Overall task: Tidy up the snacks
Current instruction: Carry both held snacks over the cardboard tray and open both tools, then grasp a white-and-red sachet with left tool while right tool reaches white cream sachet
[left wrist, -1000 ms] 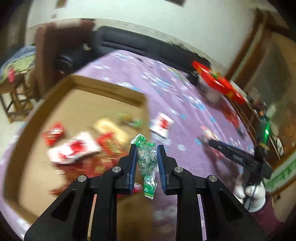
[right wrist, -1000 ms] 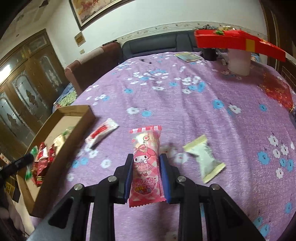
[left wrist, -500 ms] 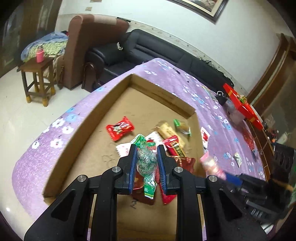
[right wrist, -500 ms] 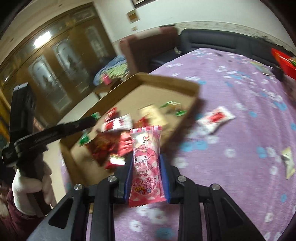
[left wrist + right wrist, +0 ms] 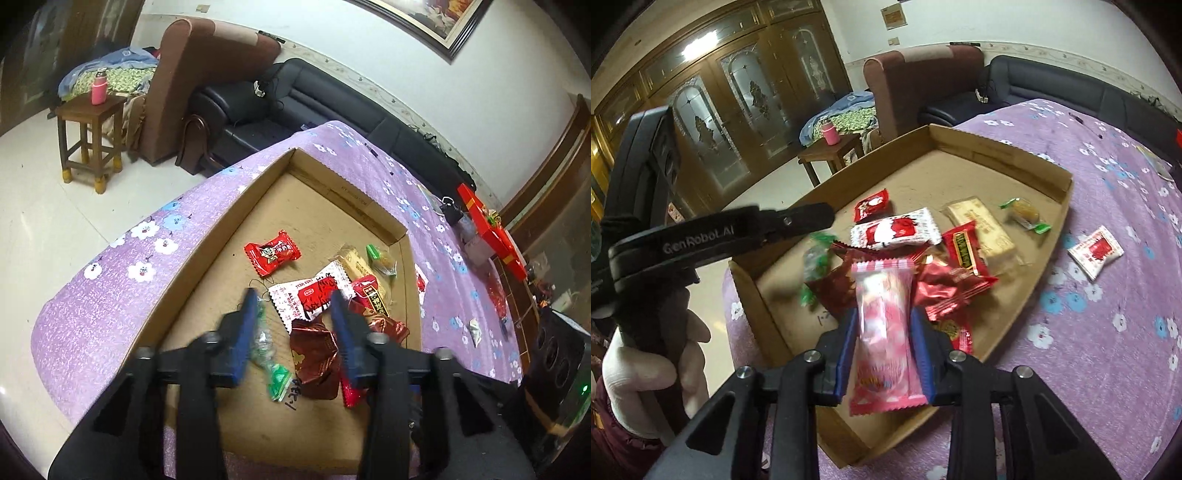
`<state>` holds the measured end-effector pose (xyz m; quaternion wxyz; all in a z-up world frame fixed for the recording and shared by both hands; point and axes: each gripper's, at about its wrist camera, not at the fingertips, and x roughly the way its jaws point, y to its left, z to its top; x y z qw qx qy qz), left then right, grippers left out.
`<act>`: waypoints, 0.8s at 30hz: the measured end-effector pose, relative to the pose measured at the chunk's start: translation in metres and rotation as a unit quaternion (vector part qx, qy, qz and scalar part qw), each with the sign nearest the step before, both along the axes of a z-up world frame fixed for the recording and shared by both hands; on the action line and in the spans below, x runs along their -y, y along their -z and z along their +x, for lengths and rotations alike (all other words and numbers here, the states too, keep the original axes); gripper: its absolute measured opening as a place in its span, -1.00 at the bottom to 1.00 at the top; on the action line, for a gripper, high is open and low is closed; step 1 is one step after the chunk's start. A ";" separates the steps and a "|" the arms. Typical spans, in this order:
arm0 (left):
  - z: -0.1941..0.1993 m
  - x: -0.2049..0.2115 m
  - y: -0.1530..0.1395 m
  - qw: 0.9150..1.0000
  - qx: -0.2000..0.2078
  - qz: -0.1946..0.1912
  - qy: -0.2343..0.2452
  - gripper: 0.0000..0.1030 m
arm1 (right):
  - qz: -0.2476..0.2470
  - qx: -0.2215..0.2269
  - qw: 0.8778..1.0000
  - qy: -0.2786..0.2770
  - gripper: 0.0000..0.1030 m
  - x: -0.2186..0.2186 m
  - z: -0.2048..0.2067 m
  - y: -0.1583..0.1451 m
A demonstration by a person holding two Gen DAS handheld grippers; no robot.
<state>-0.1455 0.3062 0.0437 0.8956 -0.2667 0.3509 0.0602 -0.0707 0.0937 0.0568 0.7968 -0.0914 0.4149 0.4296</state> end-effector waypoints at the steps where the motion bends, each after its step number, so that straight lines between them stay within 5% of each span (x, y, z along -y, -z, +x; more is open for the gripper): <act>1: -0.001 0.001 -0.001 1.000 0.003 0.001 0.000 -0.10 | 0.000 0.001 1.000 -0.001 -0.14 0.001 -0.002 -0.001; 4: -0.002 0.003 -0.004 1.000 0.004 0.003 0.001 -0.09 | 0.005 0.016 1.000 0.002 0.11 0.005 -0.005 -0.006; 14: 0.003 0.033 -0.014 0.999 0.002 -0.003 0.047 -0.02 | 0.025 0.026 0.998 0.057 0.12 0.052 0.006 -0.019; 16: 0.006 0.043 -0.017 0.998 0.001 0.002 0.060 0.15 | 0.025 0.025 0.996 0.076 0.12 0.070 0.013 -0.017; 24: 0.019 0.091 -0.020 0.993 -0.006 0.025 0.117 0.16 | 0.035 -0.002 0.984 0.175 0.13 0.151 0.049 -0.011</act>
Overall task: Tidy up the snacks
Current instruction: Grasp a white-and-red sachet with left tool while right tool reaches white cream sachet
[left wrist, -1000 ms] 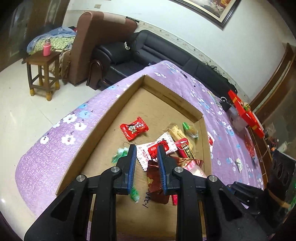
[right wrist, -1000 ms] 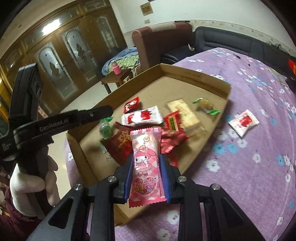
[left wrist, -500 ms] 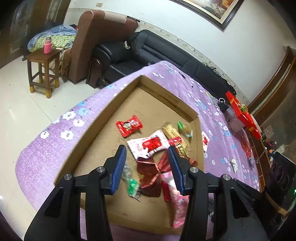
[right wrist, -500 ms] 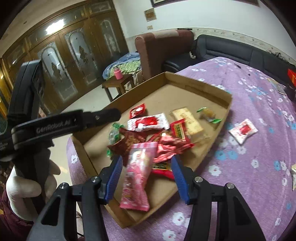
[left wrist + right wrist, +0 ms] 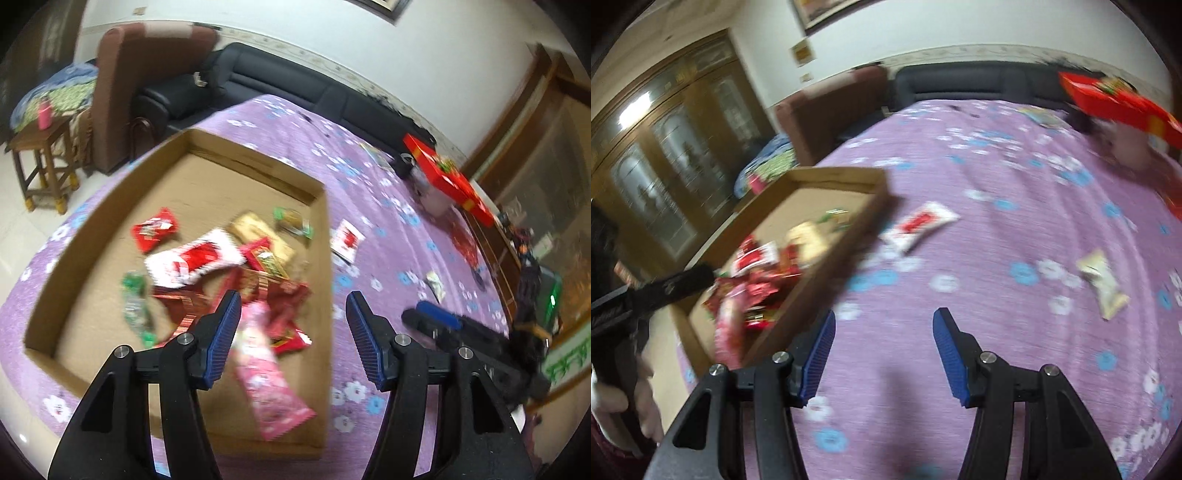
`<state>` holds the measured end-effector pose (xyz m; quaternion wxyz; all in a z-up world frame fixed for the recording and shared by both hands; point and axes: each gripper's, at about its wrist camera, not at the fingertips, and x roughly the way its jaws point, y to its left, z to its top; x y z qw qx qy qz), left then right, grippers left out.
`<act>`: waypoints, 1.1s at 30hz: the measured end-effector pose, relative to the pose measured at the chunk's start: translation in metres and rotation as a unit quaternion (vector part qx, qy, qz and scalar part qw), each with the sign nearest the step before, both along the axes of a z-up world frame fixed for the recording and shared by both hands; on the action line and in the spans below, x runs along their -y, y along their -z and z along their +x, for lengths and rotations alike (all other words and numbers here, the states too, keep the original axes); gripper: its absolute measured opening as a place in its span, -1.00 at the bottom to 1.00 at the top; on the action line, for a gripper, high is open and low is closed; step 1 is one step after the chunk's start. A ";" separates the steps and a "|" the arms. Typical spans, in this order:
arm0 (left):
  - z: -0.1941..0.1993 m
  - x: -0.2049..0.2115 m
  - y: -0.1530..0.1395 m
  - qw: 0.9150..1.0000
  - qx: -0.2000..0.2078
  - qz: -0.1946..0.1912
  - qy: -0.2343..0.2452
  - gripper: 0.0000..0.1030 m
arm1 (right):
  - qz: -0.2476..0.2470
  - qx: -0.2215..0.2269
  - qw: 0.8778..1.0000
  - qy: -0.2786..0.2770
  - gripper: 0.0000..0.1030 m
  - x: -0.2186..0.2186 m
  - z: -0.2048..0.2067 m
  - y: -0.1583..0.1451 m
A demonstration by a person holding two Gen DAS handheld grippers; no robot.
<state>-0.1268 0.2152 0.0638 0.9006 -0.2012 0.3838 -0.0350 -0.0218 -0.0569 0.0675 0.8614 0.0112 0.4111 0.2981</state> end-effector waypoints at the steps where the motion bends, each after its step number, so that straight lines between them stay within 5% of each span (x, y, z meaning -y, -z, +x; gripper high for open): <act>1: 0.002 0.008 0.000 1.000 -0.001 0.006 0.011 0.16 | 0.001 -0.001 1.000 0.012 0.13 0.011 0.005 0.000; 12: 0.019 0.070 0.007 0.994 -0.020 0.031 0.098 0.16 | -0.069 0.052 0.987 0.133 0.14 0.097 0.050 -0.002; 24: 0.036 0.146 0.027 0.980 -0.055 0.060 0.183 0.15 | -0.112 0.026 0.985 0.125 0.30 0.102 0.084 0.027; 28: 0.045 0.170 0.043 0.973 -0.071 0.068 0.209 0.15 | -0.098 0.014 0.987 0.122 -0.18 0.106 0.085 0.030; 33: 0.055 0.184 0.054 0.970 -0.079 0.082 0.216 0.20 | -0.085 0.008 0.990 0.115 -0.31 0.108 0.084 0.031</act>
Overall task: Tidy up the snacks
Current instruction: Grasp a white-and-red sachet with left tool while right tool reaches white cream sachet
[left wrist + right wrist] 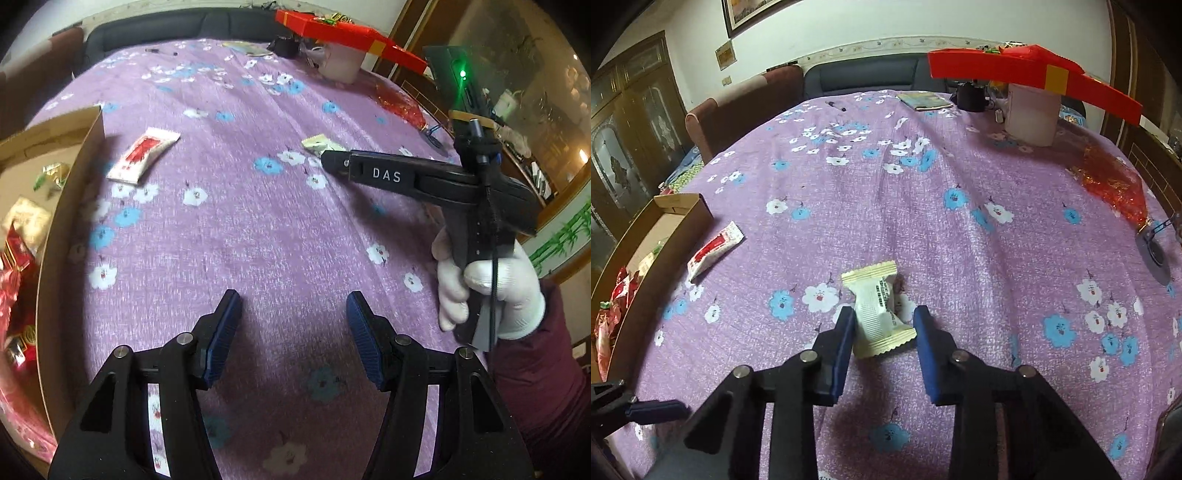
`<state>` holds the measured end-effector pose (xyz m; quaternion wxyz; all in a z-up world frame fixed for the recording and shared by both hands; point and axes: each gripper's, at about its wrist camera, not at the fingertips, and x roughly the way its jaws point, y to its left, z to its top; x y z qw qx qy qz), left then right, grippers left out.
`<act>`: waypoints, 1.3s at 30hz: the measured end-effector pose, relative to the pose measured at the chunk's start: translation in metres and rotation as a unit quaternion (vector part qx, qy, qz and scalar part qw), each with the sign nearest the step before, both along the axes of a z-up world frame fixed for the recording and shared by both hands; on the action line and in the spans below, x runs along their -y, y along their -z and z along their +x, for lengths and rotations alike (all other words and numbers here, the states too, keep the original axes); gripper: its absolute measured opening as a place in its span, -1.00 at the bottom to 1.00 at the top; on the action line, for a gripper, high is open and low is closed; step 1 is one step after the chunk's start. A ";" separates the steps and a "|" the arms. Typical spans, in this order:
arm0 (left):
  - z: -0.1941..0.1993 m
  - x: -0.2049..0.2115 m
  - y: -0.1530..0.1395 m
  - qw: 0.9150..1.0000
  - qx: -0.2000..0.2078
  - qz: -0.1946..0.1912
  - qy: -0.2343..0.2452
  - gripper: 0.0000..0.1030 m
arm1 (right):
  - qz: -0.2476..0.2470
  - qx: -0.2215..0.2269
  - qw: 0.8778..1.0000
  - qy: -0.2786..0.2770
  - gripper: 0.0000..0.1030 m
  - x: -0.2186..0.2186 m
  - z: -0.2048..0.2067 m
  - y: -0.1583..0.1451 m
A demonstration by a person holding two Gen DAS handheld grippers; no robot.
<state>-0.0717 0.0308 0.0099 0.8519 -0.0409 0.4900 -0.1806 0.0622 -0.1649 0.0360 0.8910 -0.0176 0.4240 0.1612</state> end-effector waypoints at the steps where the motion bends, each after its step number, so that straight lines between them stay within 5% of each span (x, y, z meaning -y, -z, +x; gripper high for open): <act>1: 0.001 0.001 0.000 1.000 0.002 -0.001 0.000 0.22 | 0.002 -0.001 1.000 0.000 -0.31 0.000 0.000 0.000; 6: -0.001 0.000 0.005 0.998 0.013 -0.066 0.019 0.90 | 0.016 -0.004 1.000 0.001 -0.31 0.003 0.000 -0.001; 8: 0.000 0.006 0.005 0.997 0.003 -0.061 0.042 0.99 | 0.018 -0.004 1.000 0.001 -0.31 0.003 0.000 -0.001; 13: 0.007 0.023 0.002 0.996 -0.019 0.000 0.086 0.96 | 0.029 -0.007 1.000 0.003 -0.31 0.007 0.002 0.000; 14: 0.016 0.020 -0.002 0.996 -0.029 -0.005 0.081 0.82 | 0.032 -0.007 0.999 0.004 -0.31 0.008 0.002 0.000; 18: 0.061 -0.004 -0.024 0.999 0.015 0.044 0.023 0.80 | 0.037 -0.008 0.999 0.005 -0.31 0.008 0.002 0.000; 22: 0.110 -0.028 -0.025 0.992 0.045 0.111 -0.026 0.80 | 0.039 -0.009 0.999 0.004 -0.31 0.009 0.002 0.000; 27: 0.146 -0.037 -0.002 0.992 -0.003 0.123 -0.029 0.80 | 0.043 -0.010 0.999 0.002 -0.30 0.010 0.002 0.000; 31: 0.153 -0.030 0.005 0.985 -0.016 0.169 -0.025 0.81 | 0.045 -0.011 0.999 0.001 -0.30 0.011 0.003 0.000; 32: 0.153 -0.030 0.006 0.988 -0.024 0.152 -0.024 0.80 | 0.046 -0.011 0.999 0.001 -0.30 0.011 0.003 0.000; 34: 0.147 -0.029 0.005 0.989 -0.023 0.142 -0.014 0.58 | 0.046 -0.011 0.999 0.001 -0.30 0.011 0.003 0.000; 36: 0.136 -0.022 0.002 0.991 -0.016 0.136 0.003 0.04 | 0.046 -0.011 0.999 0.001 -0.30 0.010 0.003 0.000; 39: 0.122 -0.014 -0.001 0.993 -0.017 0.115 0.023 -0.29 | 0.044 -0.010 0.999 0.002 -0.30 0.010 0.003 0.000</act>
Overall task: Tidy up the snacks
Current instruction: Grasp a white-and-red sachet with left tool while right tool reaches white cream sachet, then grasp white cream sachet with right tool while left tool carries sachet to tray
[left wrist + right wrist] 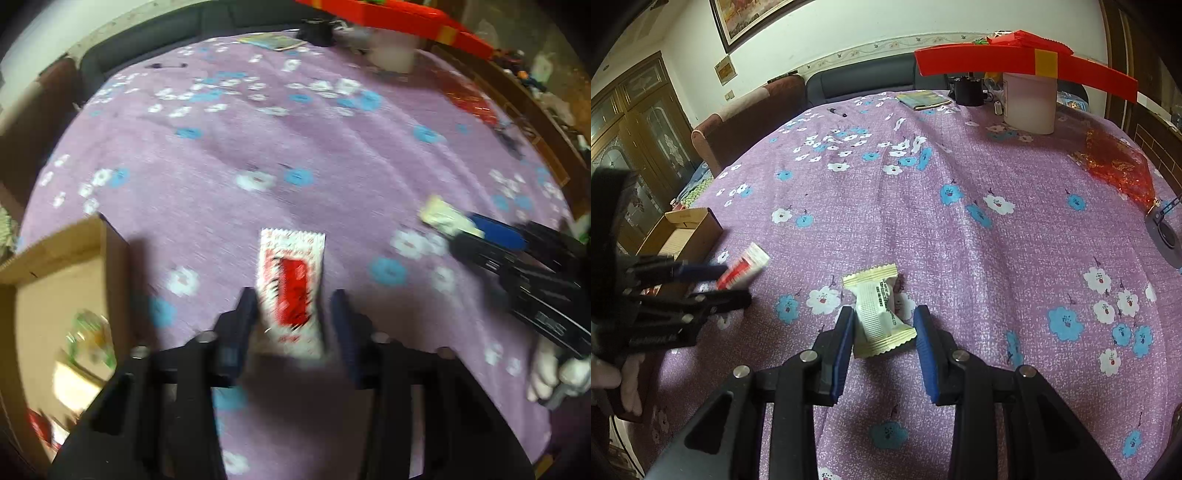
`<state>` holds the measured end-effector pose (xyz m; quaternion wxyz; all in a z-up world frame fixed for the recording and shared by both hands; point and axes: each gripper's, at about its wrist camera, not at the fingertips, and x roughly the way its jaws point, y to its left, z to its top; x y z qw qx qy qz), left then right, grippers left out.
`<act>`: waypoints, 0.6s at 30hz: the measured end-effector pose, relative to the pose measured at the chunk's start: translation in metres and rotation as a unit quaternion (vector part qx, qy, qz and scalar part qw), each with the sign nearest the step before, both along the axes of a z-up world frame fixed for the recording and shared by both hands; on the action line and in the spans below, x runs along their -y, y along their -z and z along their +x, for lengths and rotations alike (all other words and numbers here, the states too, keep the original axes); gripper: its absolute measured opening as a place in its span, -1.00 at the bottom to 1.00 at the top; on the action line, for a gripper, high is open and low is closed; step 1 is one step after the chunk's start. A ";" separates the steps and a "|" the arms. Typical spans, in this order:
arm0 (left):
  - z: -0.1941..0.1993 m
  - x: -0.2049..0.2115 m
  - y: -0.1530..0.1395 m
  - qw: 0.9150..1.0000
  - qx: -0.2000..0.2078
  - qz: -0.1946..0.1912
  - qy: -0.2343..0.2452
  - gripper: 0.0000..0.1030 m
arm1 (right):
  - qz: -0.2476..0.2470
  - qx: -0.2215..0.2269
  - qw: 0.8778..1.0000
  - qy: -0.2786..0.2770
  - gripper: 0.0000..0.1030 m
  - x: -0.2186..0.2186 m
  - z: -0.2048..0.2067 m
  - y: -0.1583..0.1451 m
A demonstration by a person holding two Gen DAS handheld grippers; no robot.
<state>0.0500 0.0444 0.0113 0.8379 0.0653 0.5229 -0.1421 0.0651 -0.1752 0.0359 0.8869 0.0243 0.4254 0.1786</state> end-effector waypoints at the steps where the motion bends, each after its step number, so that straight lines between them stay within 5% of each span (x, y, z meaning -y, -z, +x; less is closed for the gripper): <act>1: -0.005 0.002 0.000 1.000 -0.001 -0.007 0.005 -0.29 | 0.000 0.000 1.000 0.000 -0.30 0.000 0.000 0.000; 6: -0.009 0.014 0.000 1.000 0.020 -0.017 0.004 -0.27 | 0.001 -0.001 1.000 0.000 -0.31 0.001 0.000 0.001; 11: -0.004 0.037 0.005 0.998 0.060 0.028 0.016 -0.05 | 0.001 -0.001 1.000 0.000 -0.31 0.001 0.000 0.000; 14: -0.007 0.044 0.005 0.997 0.065 0.023 0.023 -0.37 | 0.002 0.000 1.000 0.003 -0.32 0.002 0.000 0.000; 18: -0.015 0.037 0.004 0.998 0.062 0.003 0.015 -0.39 | 0.012 0.005 1.000 0.012 -0.33 0.006 -0.002 -0.002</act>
